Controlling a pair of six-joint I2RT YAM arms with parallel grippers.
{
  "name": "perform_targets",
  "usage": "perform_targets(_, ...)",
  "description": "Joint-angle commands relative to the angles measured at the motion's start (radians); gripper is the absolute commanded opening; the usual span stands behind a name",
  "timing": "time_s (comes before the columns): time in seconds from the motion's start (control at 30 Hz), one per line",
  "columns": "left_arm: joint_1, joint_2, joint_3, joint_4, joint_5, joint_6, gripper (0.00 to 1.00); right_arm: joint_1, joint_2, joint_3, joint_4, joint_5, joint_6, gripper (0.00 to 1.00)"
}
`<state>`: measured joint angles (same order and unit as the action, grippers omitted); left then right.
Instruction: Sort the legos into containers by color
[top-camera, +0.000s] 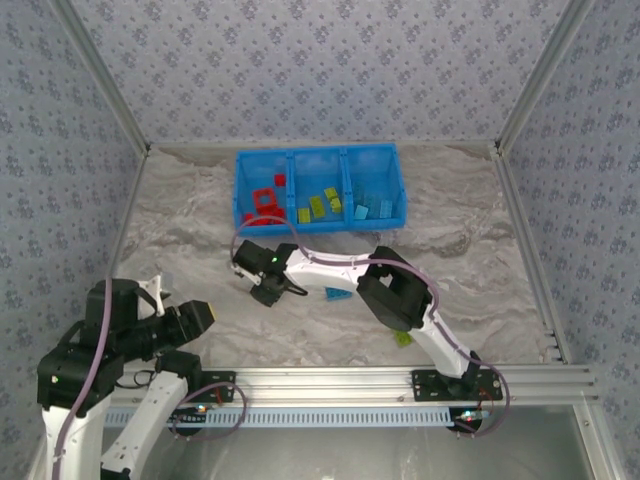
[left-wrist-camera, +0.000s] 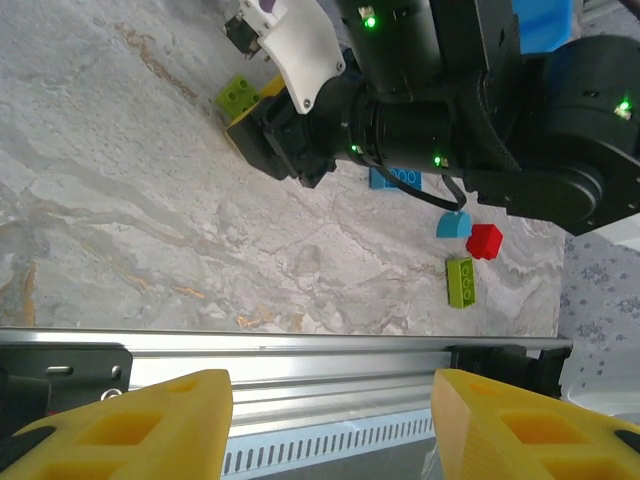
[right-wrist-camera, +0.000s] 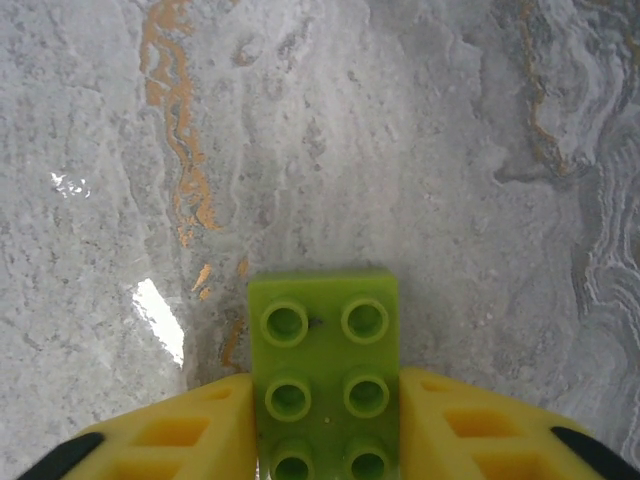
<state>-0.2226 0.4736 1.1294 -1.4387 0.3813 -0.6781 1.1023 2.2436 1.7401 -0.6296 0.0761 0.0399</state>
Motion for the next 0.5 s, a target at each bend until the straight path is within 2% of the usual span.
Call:
perform_targets(0.0,-0.001,0.007,-0.007,0.019,0.047,-0.035,0.55,-0.009,0.053,0.013,-0.104,0.035,0.031,0.33)
perform_targets(0.17,-0.001,0.003,-0.027,0.070,0.079,-0.035,0.55,-0.012,-0.041,-0.006,-0.073,0.042,0.038,0.26)
perform_targets(0.33,-0.001,0.019,-0.040,0.202,0.161,-0.081,0.55,-0.038,-0.200,-0.056,-0.054,0.060,0.057,0.25)
perform_targets(0.47,-0.001,0.094,0.012,0.300,0.166,-0.103,0.54,-0.109,-0.349,-0.138,-0.028,0.059,0.096,0.25)
